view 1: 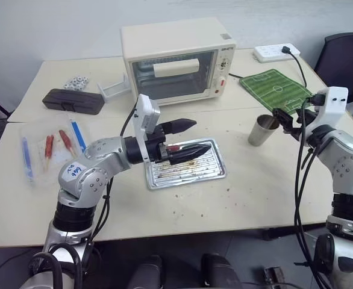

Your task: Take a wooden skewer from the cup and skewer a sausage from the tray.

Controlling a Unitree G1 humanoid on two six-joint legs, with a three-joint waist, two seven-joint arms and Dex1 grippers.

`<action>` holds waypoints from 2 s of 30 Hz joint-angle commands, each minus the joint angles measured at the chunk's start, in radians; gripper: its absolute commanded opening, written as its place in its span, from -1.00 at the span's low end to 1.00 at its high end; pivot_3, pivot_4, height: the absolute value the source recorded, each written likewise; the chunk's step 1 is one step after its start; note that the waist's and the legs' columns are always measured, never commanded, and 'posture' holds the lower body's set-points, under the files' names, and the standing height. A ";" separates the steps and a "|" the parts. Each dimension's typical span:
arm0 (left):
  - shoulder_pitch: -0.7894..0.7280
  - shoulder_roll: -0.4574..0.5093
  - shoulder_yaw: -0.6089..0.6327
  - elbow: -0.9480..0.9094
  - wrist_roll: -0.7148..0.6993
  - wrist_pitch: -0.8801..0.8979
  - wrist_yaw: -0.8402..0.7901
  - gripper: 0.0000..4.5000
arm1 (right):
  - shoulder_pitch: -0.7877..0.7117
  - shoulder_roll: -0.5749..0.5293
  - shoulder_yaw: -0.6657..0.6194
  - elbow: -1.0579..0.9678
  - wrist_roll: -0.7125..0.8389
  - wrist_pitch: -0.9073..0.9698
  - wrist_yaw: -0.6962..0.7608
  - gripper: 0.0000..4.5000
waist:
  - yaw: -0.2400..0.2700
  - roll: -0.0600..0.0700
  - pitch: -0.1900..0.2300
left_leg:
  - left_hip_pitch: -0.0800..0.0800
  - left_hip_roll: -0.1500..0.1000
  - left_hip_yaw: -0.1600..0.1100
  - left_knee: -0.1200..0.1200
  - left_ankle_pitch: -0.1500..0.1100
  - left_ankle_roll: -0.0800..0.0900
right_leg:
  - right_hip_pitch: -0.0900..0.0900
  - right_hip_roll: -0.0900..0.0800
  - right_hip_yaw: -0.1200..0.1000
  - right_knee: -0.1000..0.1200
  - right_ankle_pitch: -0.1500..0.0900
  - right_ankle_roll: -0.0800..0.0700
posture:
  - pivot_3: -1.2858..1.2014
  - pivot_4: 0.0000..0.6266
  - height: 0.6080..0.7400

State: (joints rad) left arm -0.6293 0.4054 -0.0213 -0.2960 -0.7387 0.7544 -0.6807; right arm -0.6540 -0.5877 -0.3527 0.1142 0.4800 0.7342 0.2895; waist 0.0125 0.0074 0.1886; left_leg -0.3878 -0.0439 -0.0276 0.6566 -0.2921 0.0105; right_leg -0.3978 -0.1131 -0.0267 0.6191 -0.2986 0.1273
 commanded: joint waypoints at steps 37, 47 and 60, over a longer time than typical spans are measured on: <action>-0.004 -0.015 0.005 0.022 0.070 -0.065 -0.033 1.00 | -0.142 0.009 -0.039 -0.074 0.083 0.077 0.006 -0.90 | -0.014 0.000 0.000 | -0.003 0.001 0.011 -0.003 -0.001 0.001 | -0.012 0.000 0.010 0.003 0.001 0.001 | 0.03 -0.52 1.00; -0.007 -0.029 0.001 0.038 0.083 -0.082 -0.041 1.00 | -0.189 -0.046 -0.044 -0.161 0.098 0.165 0.004 -0.90 | -0.014 0.000 0.000 | -0.003 0.001 0.011 -0.003 -0.001 0.001 | -0.012 0.000 0.010 0.003 0.001 0.001 | 0.03 -0.52 1.00; 0.003 -0.055 0.056 0.041 0.088 -0.156 -0.011 1.00 | -0.430 0.164 -0.388 -0.215 0.467 0.727 -0.277 -0.90 | -0.016 -0.003 -0.001 | -0.003 0.003 0.011 -0.004 -0.001 0.001 | -0.013 -0.001 0.011 0.003 0.001 0.000 | 0.03 -0.52 1.00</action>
State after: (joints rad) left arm -0.6234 0.3579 -0.0005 -0.2265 -0.6495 0.6372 -0.7103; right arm -1.0772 -0.4853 -0.6671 -0.0732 0.8679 1.3563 0.0813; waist -0.0030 0.0048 0.1878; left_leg -0.3912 -0.0403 -0.0165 0.6532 -0.2930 0.0119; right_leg -0.4106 -0.1142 -0.0156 0.6219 -0.2975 0.1273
